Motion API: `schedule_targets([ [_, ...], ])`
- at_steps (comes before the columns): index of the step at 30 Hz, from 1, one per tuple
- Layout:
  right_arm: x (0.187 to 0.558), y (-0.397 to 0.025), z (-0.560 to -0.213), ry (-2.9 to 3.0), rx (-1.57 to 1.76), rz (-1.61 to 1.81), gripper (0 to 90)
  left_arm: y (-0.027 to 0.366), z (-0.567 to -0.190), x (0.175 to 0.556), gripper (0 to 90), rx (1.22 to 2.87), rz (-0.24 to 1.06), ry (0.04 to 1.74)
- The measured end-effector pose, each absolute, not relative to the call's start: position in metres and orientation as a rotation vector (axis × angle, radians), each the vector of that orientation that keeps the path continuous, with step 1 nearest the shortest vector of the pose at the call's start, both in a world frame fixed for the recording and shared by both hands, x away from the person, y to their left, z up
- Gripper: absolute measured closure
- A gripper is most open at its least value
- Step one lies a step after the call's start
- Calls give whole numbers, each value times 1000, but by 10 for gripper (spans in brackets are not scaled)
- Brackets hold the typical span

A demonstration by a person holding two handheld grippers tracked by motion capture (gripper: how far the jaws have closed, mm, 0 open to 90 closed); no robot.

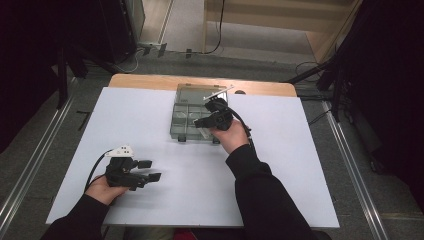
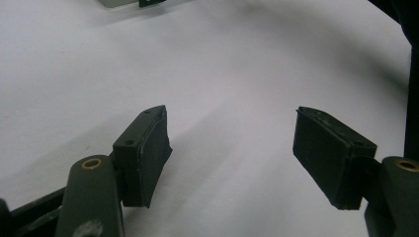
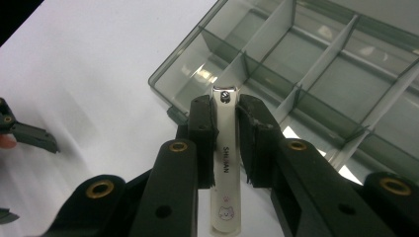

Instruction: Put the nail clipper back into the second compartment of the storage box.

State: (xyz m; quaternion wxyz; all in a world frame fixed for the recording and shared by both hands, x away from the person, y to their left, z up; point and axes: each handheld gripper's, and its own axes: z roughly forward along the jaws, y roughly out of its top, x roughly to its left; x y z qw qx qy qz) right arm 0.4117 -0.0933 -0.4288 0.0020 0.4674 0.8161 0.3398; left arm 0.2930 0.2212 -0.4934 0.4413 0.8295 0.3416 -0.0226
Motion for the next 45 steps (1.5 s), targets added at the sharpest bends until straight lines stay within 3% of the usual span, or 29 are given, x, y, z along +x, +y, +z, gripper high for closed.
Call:
schedule_targets([
  [18,440,-83,-420,2542,1471,1042,784,222,-494,293,294,2060,-58,844],
  [45,484,-77,-434,2469,1521,1021,784,219,-494,293,294,2064,-69,832],
])
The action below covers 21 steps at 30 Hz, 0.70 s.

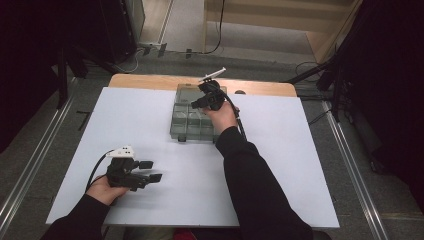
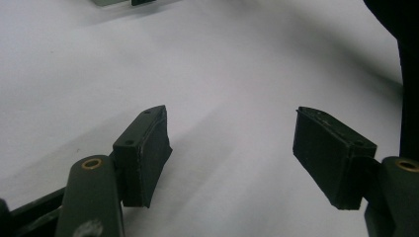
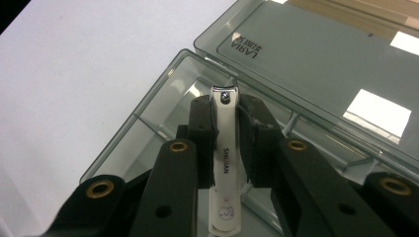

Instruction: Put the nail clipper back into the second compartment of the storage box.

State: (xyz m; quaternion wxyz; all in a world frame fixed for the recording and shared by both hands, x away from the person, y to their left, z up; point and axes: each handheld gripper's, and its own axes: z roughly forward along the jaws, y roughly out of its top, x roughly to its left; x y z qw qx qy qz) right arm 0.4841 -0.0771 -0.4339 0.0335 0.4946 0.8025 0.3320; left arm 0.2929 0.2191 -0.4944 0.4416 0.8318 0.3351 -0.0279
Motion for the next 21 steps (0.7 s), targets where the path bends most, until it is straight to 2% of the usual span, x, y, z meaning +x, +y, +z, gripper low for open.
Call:
schedule_targets([
  [21,496,-66,-451,2404,1540,1048,782,219,-494,293,294,2061,-69,823],
])
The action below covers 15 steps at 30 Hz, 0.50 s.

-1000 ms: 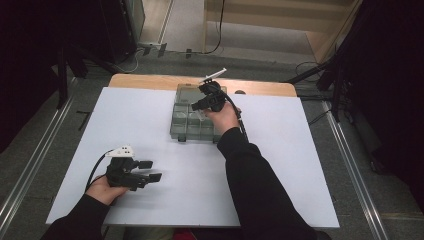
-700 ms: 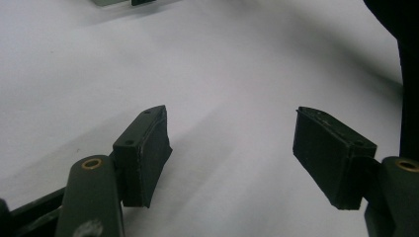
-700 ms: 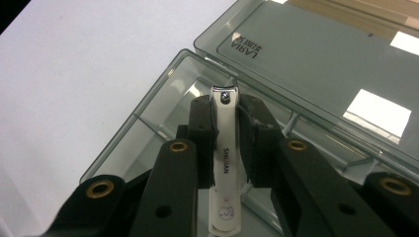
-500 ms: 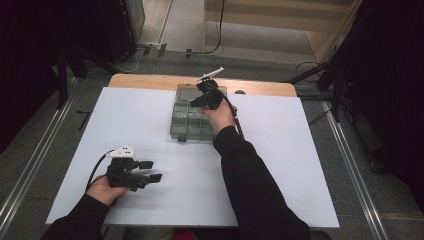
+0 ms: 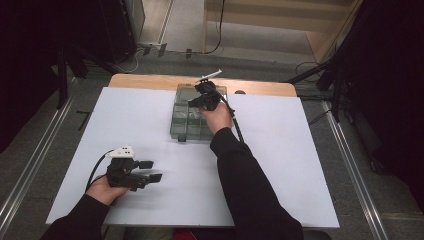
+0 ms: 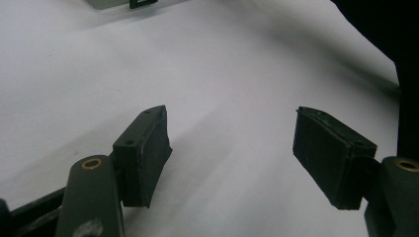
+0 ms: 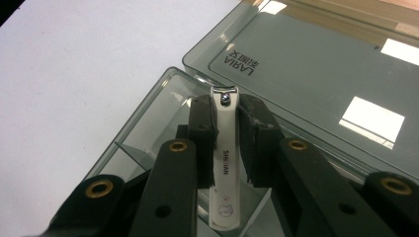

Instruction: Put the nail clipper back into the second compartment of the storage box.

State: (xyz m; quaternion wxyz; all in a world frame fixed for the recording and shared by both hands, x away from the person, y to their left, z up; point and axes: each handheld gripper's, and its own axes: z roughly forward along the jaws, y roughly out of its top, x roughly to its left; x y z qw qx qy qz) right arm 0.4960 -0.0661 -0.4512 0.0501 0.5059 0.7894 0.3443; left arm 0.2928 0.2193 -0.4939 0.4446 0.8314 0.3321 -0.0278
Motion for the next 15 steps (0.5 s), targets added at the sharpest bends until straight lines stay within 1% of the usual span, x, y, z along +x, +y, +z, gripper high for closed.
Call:
schedule_targets([
  [12,492,-62,-461,2451,1535,943,774,218,-494,293,294,2066,-74,821],
  [13,492,-61,-461,2452,1535,947,763,218,-494,293,294,2065,-74,822],
  [14,491,-62,-461,2451,1527,972,704,218,-494,293,294,2064,-72,825],
  [15,491,-62,-461,2450,1529,997,687,218,-494,293,294,2062,-73,830],
])
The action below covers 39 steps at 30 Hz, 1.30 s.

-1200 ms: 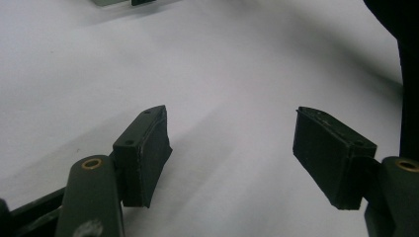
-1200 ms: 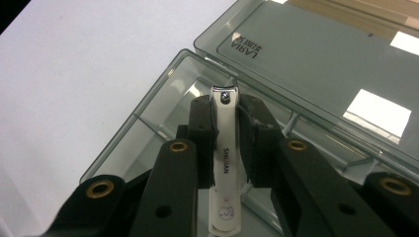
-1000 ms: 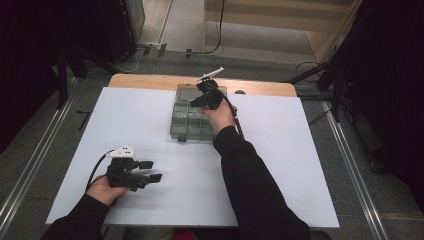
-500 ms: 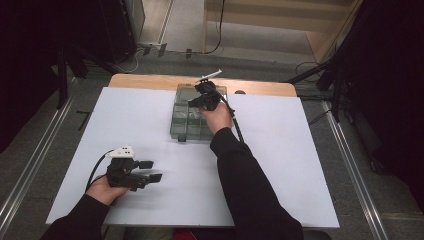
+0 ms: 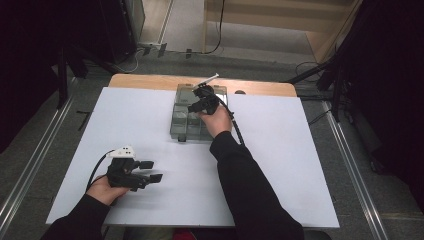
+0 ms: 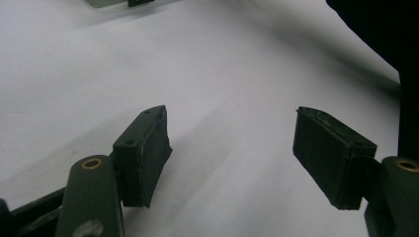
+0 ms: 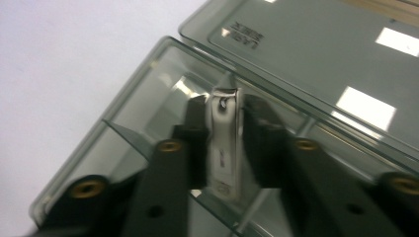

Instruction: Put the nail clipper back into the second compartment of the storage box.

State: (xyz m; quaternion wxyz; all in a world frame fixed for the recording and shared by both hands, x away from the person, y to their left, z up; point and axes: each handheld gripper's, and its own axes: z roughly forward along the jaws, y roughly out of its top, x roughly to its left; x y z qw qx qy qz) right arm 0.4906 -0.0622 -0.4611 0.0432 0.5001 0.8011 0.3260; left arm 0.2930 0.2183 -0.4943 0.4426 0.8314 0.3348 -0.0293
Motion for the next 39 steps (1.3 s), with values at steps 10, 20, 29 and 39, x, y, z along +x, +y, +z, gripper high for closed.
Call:
schedule_targets([
  [10,481,-66,-454,2454,1417,1116,501,219,-492,297,294,2054,-61,851],
  [20,468,-79,-449,2505,1316,1201,422,211,-490,303,294,2079,-43,841],
  [29,452,-98,-443,2507,1271,1285,285,208,-486,316,293,2051,-80,881],
  [39,436,-114,-446,2500,1265,1278,285,201,-484,327,293,2075,-45,879],
])
